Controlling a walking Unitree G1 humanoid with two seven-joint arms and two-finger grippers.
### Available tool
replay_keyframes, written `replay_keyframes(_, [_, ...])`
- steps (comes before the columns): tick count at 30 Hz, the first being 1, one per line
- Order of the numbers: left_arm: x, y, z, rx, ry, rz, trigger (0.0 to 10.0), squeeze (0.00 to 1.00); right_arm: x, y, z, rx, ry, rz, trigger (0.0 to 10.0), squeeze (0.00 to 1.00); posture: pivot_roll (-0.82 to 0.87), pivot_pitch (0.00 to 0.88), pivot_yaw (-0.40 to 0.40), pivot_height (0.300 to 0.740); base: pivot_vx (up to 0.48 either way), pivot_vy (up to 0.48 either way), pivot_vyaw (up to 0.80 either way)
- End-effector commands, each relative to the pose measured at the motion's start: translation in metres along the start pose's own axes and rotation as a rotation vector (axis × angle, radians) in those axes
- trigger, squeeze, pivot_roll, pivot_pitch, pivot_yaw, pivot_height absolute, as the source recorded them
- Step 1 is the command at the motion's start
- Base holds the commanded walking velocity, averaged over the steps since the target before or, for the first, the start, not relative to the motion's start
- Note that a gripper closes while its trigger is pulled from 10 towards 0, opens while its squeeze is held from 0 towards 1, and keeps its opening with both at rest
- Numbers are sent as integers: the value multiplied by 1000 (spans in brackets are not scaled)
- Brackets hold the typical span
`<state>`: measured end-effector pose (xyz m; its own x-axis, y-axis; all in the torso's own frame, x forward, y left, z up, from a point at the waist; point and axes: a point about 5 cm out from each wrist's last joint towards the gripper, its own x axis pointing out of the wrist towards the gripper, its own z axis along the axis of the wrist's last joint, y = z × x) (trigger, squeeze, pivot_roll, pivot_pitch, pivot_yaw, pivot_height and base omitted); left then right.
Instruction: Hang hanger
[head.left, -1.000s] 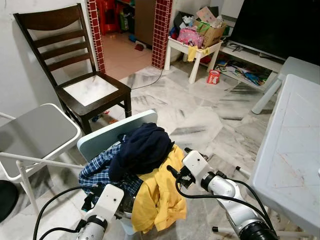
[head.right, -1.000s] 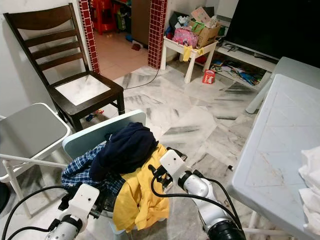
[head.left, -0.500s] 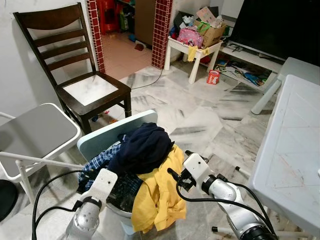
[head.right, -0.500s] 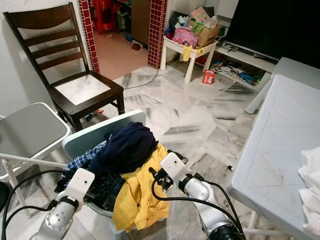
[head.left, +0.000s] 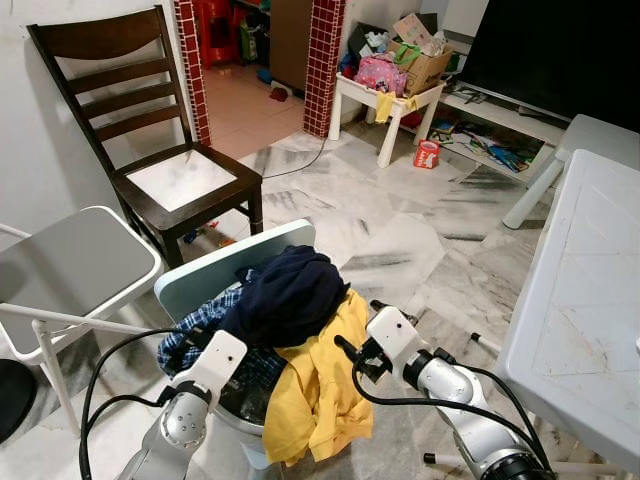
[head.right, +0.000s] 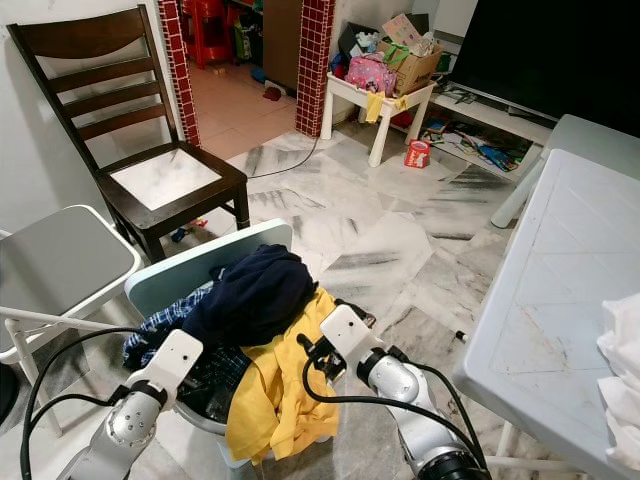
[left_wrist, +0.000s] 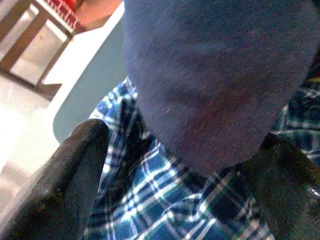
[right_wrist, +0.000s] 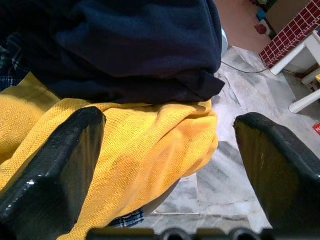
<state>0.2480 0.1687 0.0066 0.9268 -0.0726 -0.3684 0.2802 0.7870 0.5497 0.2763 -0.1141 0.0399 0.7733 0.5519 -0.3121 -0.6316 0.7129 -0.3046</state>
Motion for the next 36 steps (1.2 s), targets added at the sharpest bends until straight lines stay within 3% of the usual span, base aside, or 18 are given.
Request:
replay_keyframes(1, [2, -5, 4, 18, -24, -14, 10000, 0, -3, -5, -1, -4, 8, -17, 10000, 0, 42, 0, -76, 740, 0, 0, 0])
replay_keyframes(3, [4, -7, 6, 55, -54, -27, 10000, 0, -3, -5, -1, -3, 8, -18, 10000, 0, 38, 0, -73, 740, 0, 0, 0])
replay_keyframes(4, [5, -8, 6, 47, -57, -33, 8980, 0, -3, -5, -1, -3, 8, -19, 10000, 0, 38, 0, -73, 740, 0, 0, 0])
replay_keyframes(5, [6, -9, 7, 31, -62, -45, 0, 0, -3, -5, 0, -4, 8, -20, 10000, 0, 37, 0, -74, 740, 0, 0, 0])
replay_keyframes(27, [12, -11, 16, 75, -147, -97, 0, 0, -2, -5, 1, -4, 5, -30, 10000, 0, 26, 0, -60, 740, 0, 0, 0])
replay_keyframes(36, [11, -7, 18, 107, -150, -1, 0, 0, -3, -5, 0, -6, 7, -36, 10000, 0, 28, 0, -58, 740, 0, 0, 0])
